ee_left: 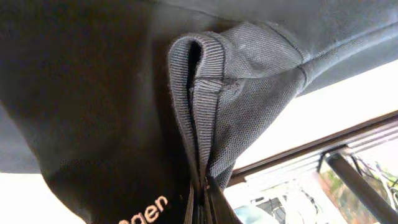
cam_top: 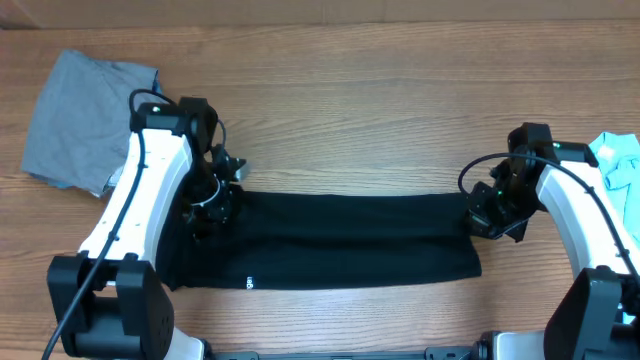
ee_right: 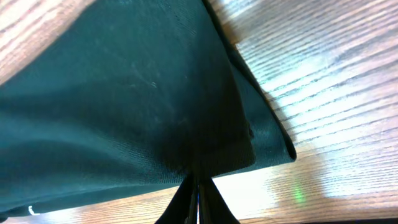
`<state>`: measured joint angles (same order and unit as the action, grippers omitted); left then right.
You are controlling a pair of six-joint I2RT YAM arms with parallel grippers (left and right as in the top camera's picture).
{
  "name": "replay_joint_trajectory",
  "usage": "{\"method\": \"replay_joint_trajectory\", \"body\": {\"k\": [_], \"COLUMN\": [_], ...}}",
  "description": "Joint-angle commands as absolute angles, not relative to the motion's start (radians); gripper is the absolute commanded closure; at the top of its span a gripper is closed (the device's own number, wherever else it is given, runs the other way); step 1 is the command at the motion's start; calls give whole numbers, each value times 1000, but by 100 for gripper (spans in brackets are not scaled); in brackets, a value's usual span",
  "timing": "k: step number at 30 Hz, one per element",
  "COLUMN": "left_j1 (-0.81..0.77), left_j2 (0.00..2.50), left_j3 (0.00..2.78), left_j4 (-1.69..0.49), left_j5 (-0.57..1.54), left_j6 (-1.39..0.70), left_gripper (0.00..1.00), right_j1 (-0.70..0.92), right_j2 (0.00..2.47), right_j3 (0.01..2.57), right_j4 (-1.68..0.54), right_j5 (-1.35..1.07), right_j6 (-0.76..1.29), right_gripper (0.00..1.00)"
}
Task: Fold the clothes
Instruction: 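Fold the top edge down over the bottom half with both grippers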
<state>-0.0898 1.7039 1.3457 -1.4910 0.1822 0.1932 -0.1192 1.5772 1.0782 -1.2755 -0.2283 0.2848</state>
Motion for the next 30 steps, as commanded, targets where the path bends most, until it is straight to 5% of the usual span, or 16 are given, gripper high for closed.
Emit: {"method": "replay_joint_trajectory", "body": {"k": [1, 7, 12, 21, 30], "left_j1": [-83, -83, -83, -83, -83], "left_j2": [1707, 1707, 1707, 1706, 1707], "left_j3": [1262, 1208, 1208, 1245, 1184], "left_j4": [-1461, -1431, -1433, -1443, -1247], "left_j5": [192, 193, 192, 169, 182], "left_j6": [154, 133, 129, 108, 107], "left_gripper": [95, 84, 70, 74, 60], "right_j1": [-126, -126, -127, -192, -172], "right_j2": [1560, 1560, 1560, 1560, 1567], "right_j3": [1031, 976, 975, 1021, 944], "right_j4": [-1275, -1261, -1262, -1217, -869], "right_j5": [-210, -142, -150, -151, -220], "right_j6": [311, 348, 349, 340, 315], "right_gripper": [96, 96, 77, 67, 60]}}
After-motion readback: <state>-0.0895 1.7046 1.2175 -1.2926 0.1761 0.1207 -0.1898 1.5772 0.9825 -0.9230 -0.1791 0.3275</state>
